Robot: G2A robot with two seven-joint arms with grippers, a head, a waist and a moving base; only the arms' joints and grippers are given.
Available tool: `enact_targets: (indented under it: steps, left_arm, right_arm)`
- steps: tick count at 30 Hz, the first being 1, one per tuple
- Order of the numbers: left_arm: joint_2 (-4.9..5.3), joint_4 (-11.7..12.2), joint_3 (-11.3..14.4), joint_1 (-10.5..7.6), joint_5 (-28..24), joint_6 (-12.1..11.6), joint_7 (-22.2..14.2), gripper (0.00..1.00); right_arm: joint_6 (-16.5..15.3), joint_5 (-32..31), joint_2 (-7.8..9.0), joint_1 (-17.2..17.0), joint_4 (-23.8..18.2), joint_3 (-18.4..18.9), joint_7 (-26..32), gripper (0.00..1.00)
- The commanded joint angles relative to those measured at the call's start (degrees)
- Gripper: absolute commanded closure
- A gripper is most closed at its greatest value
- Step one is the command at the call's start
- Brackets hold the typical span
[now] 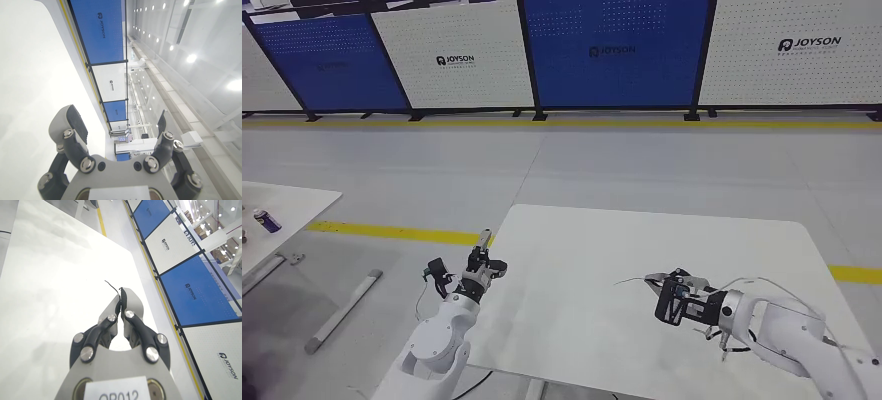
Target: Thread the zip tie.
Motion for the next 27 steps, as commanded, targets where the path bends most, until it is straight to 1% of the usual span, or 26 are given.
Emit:
enact_targets:
  steps: [1, 3, 4, 6, 8, 9, 11, 22, 23, 26, 27]
  left_arm:
    - [0.00, 0.00, 0.00, 0.00, 0.00, 0.00, 0.00, 0.00]
    - [0.00, 0.00, 0.00, 0.00, 0.00, 0.00, 0.00, 0.00]
    - [0.00, 0.00, 0.00, 0.00, 0.00, 0.00, 0.00, 0.00]
    - [0.00, 0.00, 0.00, 0.00, 0.00, 0.00, 0.00, 0.00]
    - [0.00, 0.00, 0.00, 0.00, 0.00, 0.00, 0.00, 0.00]
    - [0.00, 0.00, 0.00, 0.00, 0.00, 0.00, 0.00, 0.00]
    - [0.00, 0.00, 0.00, 0.00, 0.00, 0.00, 0.00, 0.00]
    - [-0.01, -0.06, 0.03, -0.07, -0.08, 0.01, -0.11, 0.00]
    - [-0.01, -0.53, 0.06, -0.28, -0.69, 0.50, -1.11, 0.00]
    - [0.26, -3.50, -1.38, -0.33, -3.23, 5.39, -5.81, 0.00]
    - [0.42, -5.14, -2.18, -0.21, -4.50, 8.17, -8.06, 0.00]
  right_arm:
    - [0.00, 0.00, 0.00, 0.00, 0.00, 0.00, 0.00, 1.00]
    - [0.19, -0.08, -0.01, -0.09, 0.02, 0.08, 0.01, 1.00]
    - [0.72, -2.17, -0.04, -0.23, -0.12, 0.48, 0.22, 1.00]
    - [0.43, -6.14, -0.05, -0.38, -0.13, 0.93, -0.64, 1.00]
    - [0.05, -8.76, -0.01, -0.83, 0.53, 1.68, -2.36, 1.00]
    - [0.00, -10.21, 0.00, -0.88, 0.65, 1.83, -3.67, 1.00]
    - [0.00, -12.56, 0.04, -0.92, 1.77, 1.32, -9.05, 1.00]
    - [0.00, -12.56, 0.04, -0.92, 1.77, 1.32, -9.05, 1.00]
    - [0.00, -12.56, 0.04, -0.92, 1.77, 1.32, -9.05, 1.00]
    - [0.00, -12.56, 0.04, -0.92, 1.77, 1.32, -9.05, 1.00]
    - [0.00, -12.56, 0.04, -0.92, 1.77, 1.32, -9.05, 1.00]
